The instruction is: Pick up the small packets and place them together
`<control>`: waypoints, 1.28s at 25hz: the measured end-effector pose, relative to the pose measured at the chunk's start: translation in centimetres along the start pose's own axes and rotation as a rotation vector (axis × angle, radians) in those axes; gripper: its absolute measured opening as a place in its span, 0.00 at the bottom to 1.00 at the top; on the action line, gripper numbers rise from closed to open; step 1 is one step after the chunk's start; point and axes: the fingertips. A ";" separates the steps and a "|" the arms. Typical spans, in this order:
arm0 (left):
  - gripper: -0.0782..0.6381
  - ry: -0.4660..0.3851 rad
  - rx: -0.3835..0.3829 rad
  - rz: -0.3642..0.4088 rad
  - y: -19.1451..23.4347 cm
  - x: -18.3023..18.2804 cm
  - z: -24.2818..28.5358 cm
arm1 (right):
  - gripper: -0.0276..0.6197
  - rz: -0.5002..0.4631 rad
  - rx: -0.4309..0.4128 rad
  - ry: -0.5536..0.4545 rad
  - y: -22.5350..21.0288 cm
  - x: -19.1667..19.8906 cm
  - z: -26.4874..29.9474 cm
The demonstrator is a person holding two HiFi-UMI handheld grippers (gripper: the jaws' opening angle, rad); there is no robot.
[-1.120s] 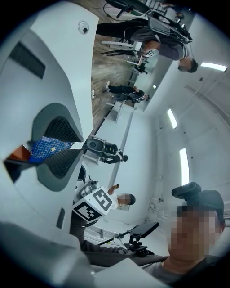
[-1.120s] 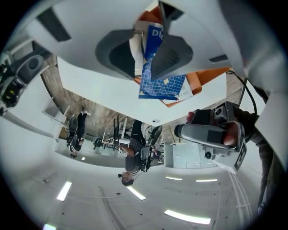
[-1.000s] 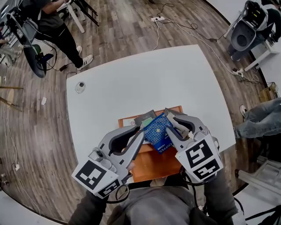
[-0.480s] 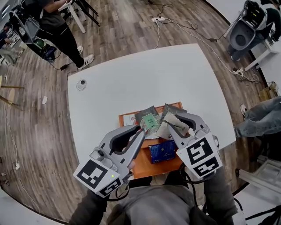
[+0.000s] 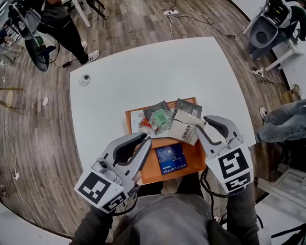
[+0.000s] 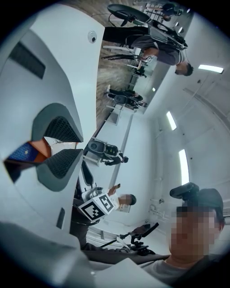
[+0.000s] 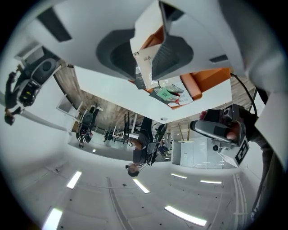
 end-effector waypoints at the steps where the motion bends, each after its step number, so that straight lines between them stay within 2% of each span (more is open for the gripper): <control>1: 0.18 0.004 -0.002 -0.003 0.0 0.3 -0.2 | 0.21 -0.002 -0.008 -0.003 0.5 0.1 -0.3; 5: 0.18 0.010 -0.006 -0.009 -0.2 1.3 -1.3 | 0.21 -0.035 -0.121 0.016 4.7 0.9 -0.1; 9: 0.18 0.003 -0.007 -0.007 -0.4 1.8 -2.4 | 0.21 -0.101 -0.287 0.117 11.0 3.4 2.1; 11: 0.18 -0.005 -0.012 -0.006 -0.4 1.9 -3.0 | 0.21 -0.135 -0.333 0.170 13.2 4.5 3.2; 15: 0.18 -0.015 -0.024 -0.014 -0.1 2.5 -4.3 | 0.22 -0.180 -0.360 0.247 14.9 5.5 4.8; 19: 0.18 -0.015 -0.030 -0.026 0.3 3.1 -5.2 | 0.26 -0.190 -0.377 0.301 15.6 6.0 5.9; 24: 0.18 -0.022 -0.028 -0.034 0.5 3.2 -5.8 | 0.39 -0.188 -0.432 0.376 16.7 7.1 7.4; 32: 0.18 -0.022 -0.023 -0.036 0.6 3.0 -5.9 | 0.40 -0.177 -0.450 0.416 17.1 8.0 8.8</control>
Point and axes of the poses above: the fingertips, and each gripper's own axes: z forward along the fingers, y to its left, x out of its underside, and after that the axes turned 12 degrees about -x, right-handed
